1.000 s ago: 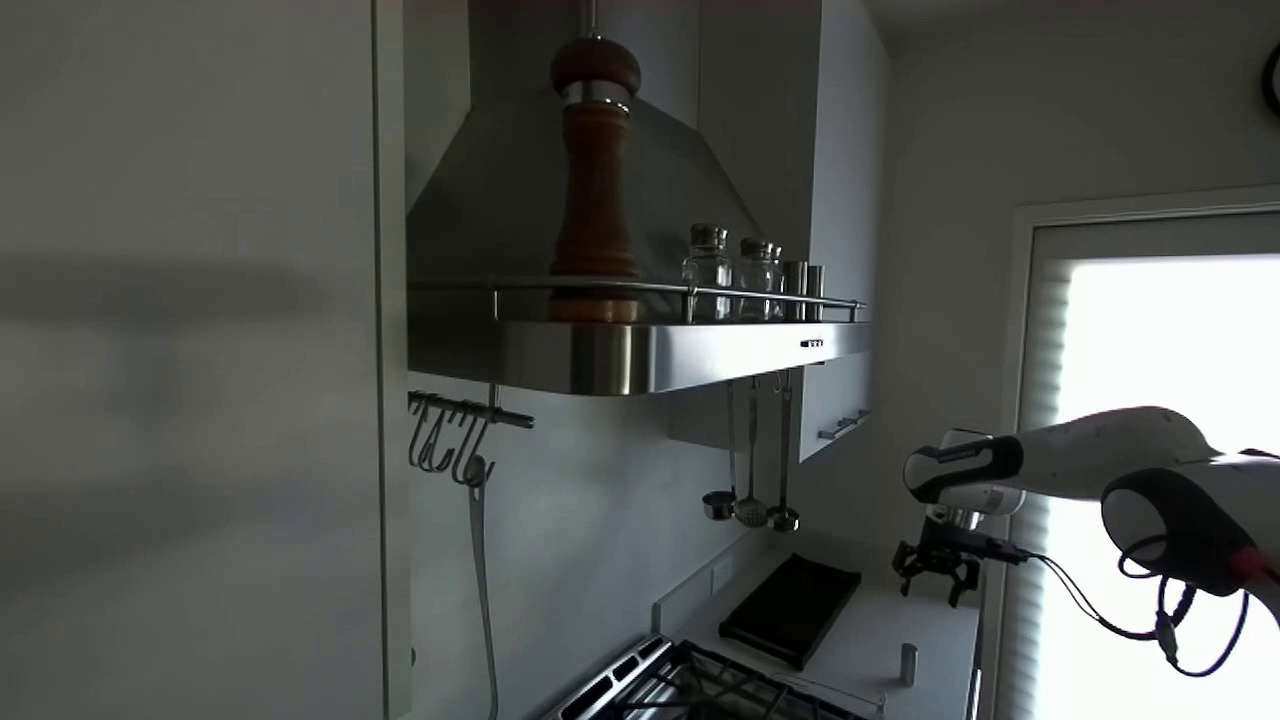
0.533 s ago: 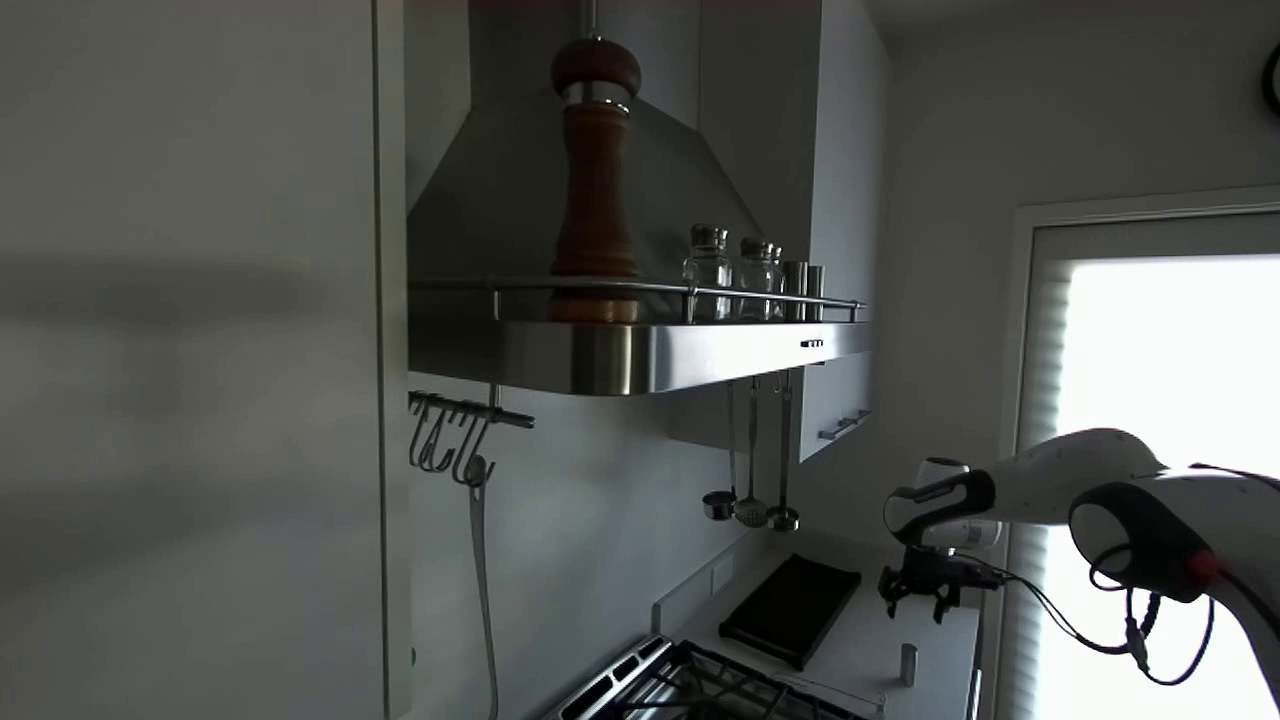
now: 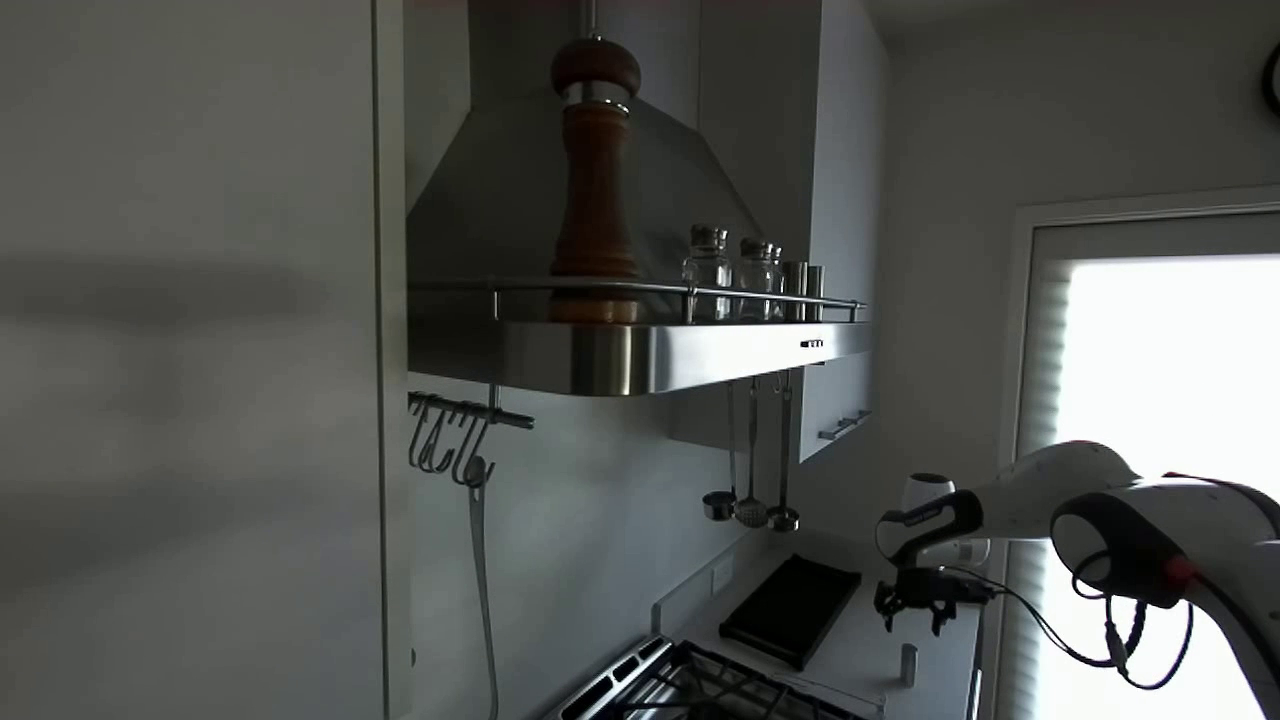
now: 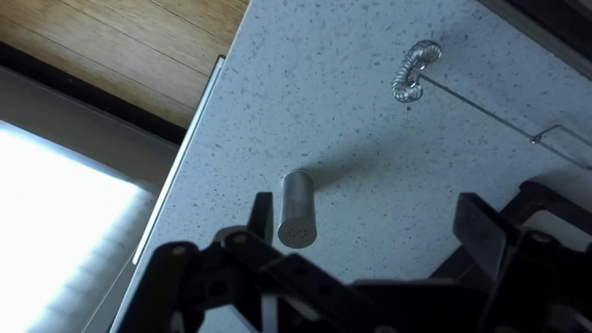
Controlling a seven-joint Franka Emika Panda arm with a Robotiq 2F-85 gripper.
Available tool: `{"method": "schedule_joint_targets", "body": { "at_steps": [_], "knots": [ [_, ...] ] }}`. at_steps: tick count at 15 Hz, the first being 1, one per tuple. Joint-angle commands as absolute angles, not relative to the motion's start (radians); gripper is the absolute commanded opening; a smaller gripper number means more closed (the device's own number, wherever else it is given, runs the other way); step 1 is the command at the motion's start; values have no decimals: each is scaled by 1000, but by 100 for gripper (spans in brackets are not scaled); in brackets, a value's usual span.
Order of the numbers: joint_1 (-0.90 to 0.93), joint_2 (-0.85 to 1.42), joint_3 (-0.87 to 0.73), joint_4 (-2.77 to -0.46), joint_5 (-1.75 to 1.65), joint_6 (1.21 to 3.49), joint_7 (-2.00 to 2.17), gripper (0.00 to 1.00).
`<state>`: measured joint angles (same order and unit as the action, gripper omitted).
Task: Put the silver salt shaker on the stove fan
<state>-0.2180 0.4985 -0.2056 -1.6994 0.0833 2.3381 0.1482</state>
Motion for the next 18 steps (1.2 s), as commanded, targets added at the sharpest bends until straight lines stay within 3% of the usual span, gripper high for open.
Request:
{"method": "schedule_joint_targets", "body": {
  "at_steps": [1, 18],
  "knots": [
    [-194, 533, -241, -1664, 36, 2305, 255, 100],
    [-67, 885, -386, -1341, -154, 2249, 759, 100]
  ]
}}
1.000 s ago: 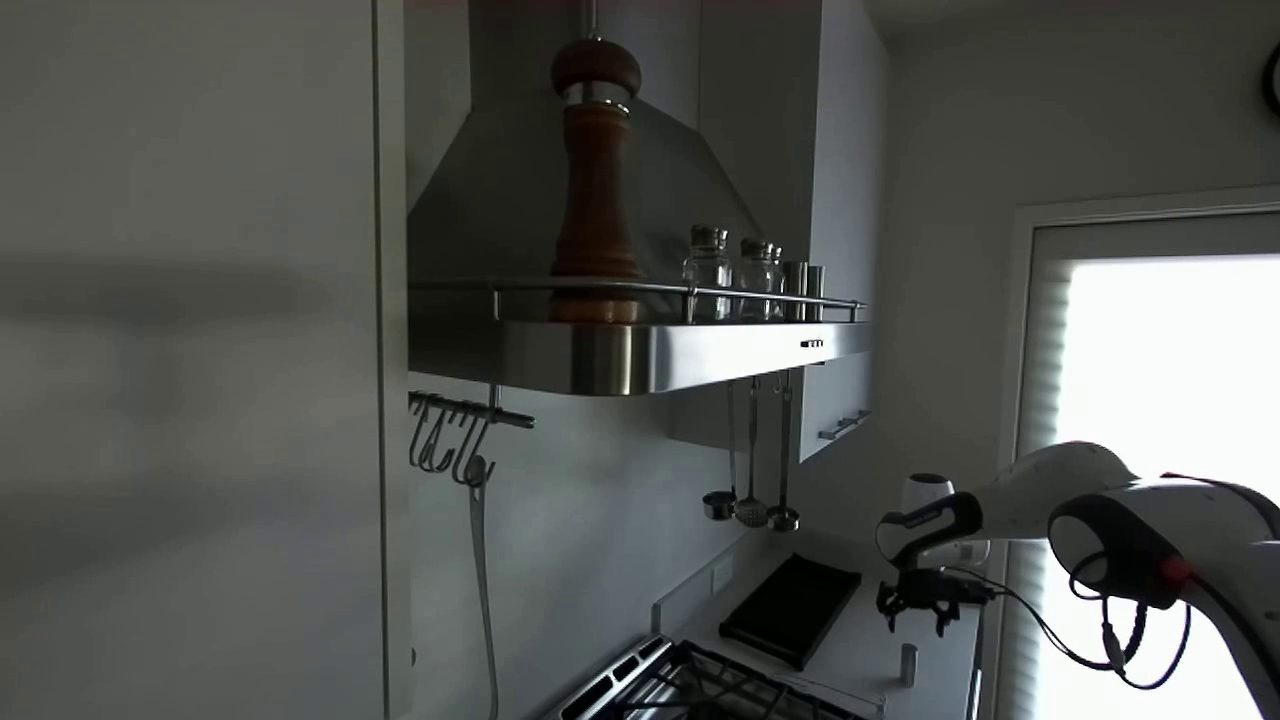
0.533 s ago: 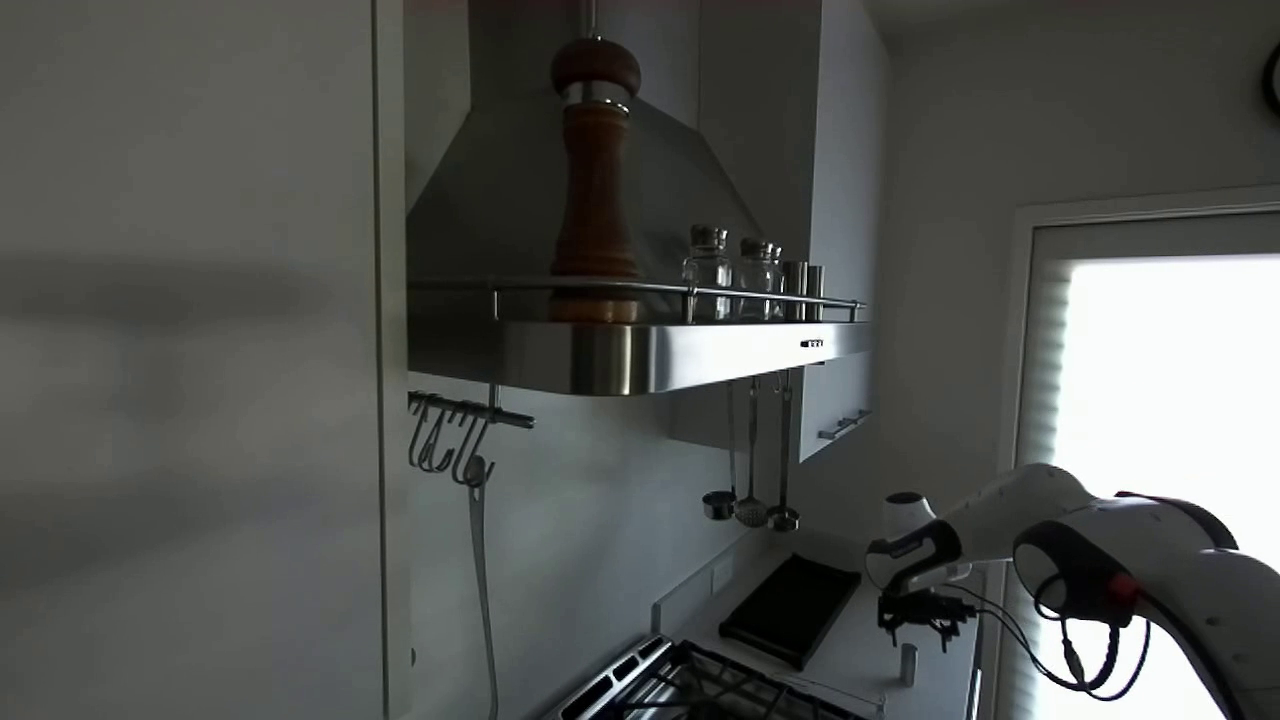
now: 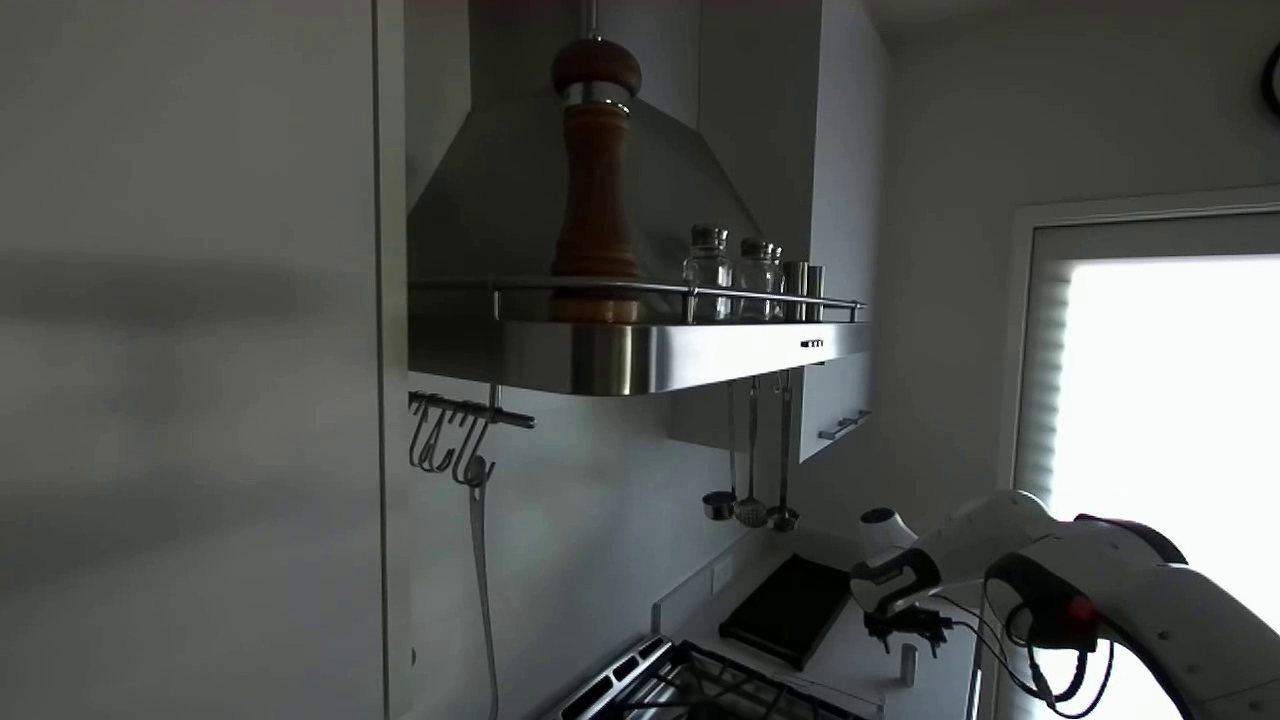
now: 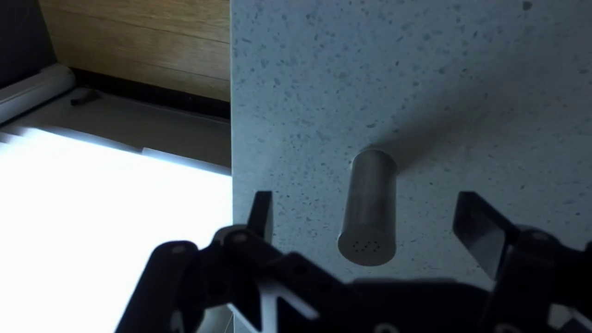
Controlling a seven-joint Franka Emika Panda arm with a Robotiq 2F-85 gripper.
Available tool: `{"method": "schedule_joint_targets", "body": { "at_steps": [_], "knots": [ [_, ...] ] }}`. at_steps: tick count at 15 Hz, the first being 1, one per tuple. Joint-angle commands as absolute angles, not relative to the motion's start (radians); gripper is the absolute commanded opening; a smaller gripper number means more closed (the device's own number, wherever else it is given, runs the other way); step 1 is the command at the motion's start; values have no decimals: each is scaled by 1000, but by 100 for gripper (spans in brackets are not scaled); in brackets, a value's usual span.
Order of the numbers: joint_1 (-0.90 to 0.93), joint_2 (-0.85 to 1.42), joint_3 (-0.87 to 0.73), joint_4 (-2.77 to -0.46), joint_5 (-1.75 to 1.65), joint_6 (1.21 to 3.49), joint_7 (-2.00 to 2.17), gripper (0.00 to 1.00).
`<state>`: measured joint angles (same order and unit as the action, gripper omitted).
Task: Put the silver salt shaker on the stove fan
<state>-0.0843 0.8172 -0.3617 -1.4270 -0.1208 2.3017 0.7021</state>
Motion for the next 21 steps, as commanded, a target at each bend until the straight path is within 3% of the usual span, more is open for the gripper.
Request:
{"method": "schedule_joint_targets", "body": {
  "at_steps": [1, 21],
  "knots": [
    [-72, 894, -377, -1323, -152, 2234, 758, 100],
    [10, 989, -466, -1372, -230, 2470, 961, 100]
  ]
}}
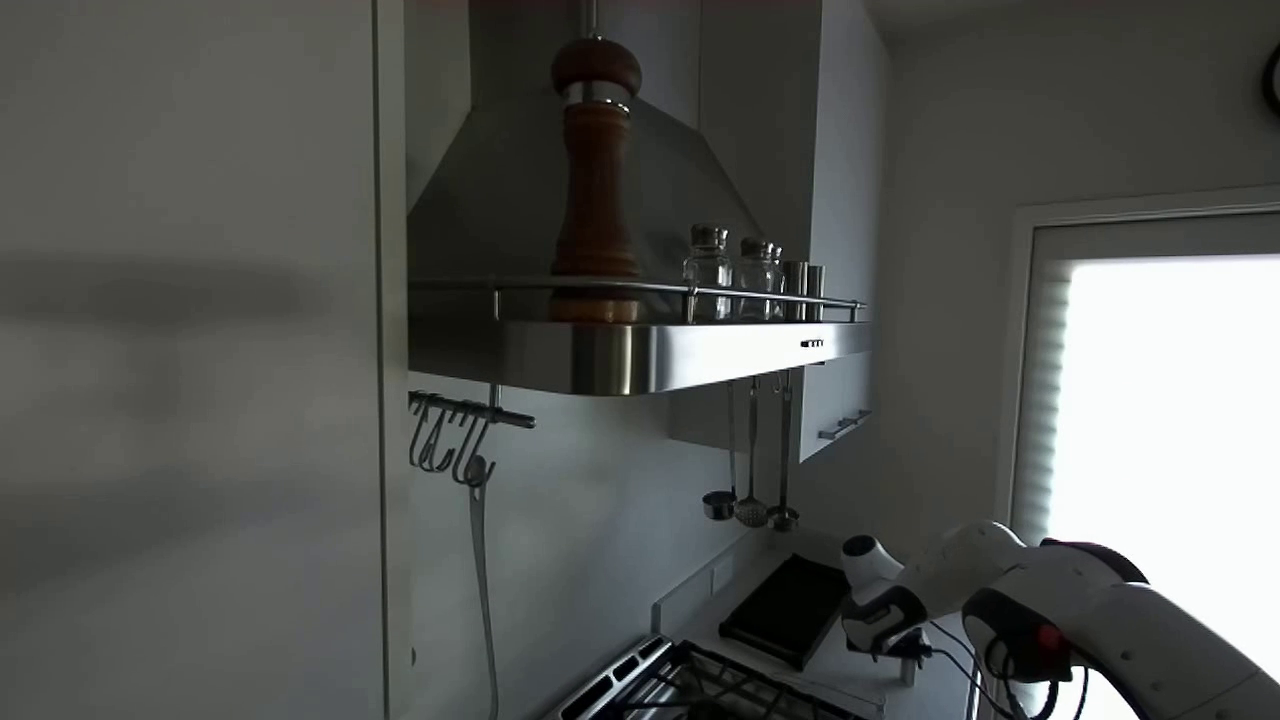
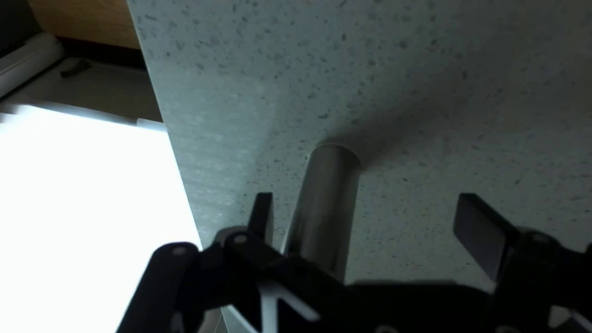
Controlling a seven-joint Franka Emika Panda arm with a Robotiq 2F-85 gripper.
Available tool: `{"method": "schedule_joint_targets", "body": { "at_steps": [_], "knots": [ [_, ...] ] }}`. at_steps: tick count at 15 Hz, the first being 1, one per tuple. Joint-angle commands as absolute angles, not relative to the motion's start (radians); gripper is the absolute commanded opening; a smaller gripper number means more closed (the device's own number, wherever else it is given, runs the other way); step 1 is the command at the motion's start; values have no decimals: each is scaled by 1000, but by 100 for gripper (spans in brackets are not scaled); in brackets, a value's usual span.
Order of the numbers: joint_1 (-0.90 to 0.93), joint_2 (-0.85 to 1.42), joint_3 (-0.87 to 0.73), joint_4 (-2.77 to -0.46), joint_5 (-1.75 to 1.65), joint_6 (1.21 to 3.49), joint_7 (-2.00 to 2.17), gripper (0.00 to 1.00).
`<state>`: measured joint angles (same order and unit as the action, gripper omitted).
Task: Put the silver salt shaker on the stove fan
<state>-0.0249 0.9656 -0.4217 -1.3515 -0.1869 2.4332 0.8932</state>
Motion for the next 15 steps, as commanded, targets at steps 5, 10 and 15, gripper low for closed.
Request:
{"method": "schedule_joint_targets", "body": {
  "at_steps": [5, 10, 15],
  "knots": [
    [47, 1006, -514, -1388, -283, 2490, 1042, 100],
    [71, 1008, -550, -1402, -341, 2525, 1108, 100],
    [64, 1007, -544, -1413, -343, 2583, 1133, 100]
  ]
}}
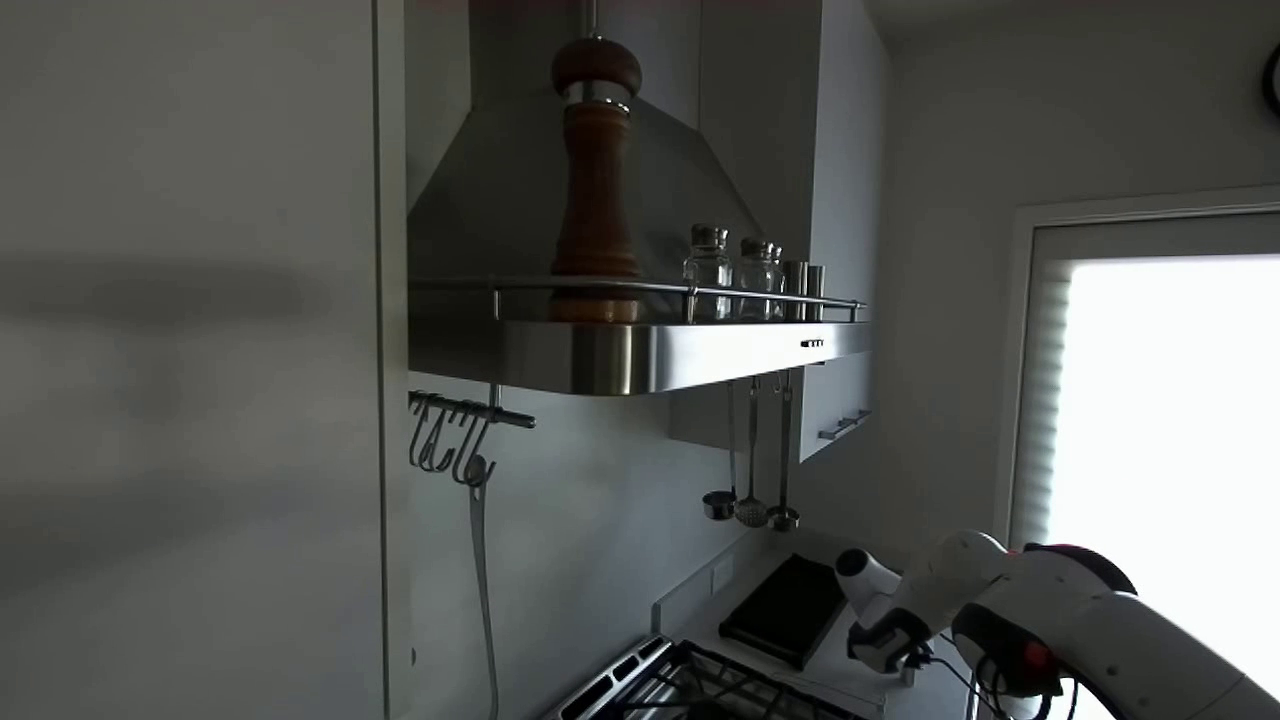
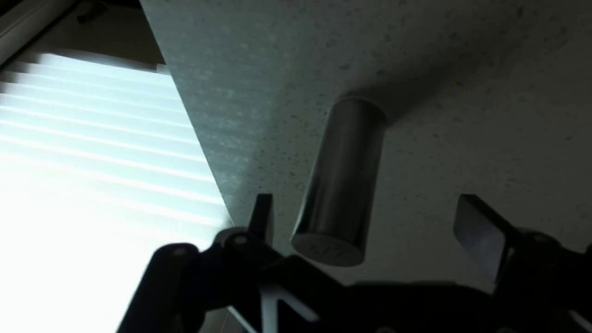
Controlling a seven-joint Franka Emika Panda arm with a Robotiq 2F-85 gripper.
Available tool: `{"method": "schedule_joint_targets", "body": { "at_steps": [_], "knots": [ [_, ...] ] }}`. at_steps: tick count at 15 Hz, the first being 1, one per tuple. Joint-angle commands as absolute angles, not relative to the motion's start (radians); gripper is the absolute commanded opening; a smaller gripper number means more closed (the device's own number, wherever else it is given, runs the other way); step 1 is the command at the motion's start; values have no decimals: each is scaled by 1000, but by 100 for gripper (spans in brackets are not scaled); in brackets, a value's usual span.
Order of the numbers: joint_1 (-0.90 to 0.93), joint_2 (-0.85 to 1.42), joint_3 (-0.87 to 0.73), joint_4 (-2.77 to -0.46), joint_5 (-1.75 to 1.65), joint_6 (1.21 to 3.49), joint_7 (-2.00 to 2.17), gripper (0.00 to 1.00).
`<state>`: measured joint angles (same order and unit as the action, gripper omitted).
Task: Put the silver salt shaker on the stove fan
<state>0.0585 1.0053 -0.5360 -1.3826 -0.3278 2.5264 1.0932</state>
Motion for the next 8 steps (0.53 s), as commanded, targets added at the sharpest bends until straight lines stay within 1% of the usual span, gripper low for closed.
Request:
{"method": "schedule_joint_targets", "body": {
  "at_steps": [1, 4, 5, 6, 7, 8],
  "knots": [
    [64, 1007, -545, -1419, -340, 2597, 1139, 100],
    [64, 1005, -543, -1433, -330, 2625, 1149, 100],
    [64, 1003, -545, -1439, -330, 2637, 1152, 97],
    [67, 1002, -550, -1446, -331, 2645, 1156, 79],
    [68, 1002, -551, -1451, -330, 2656, 1158, 73],
    [69, 1002, -554, -1456, -330, 2664, 1160, 71]
  ]
}}
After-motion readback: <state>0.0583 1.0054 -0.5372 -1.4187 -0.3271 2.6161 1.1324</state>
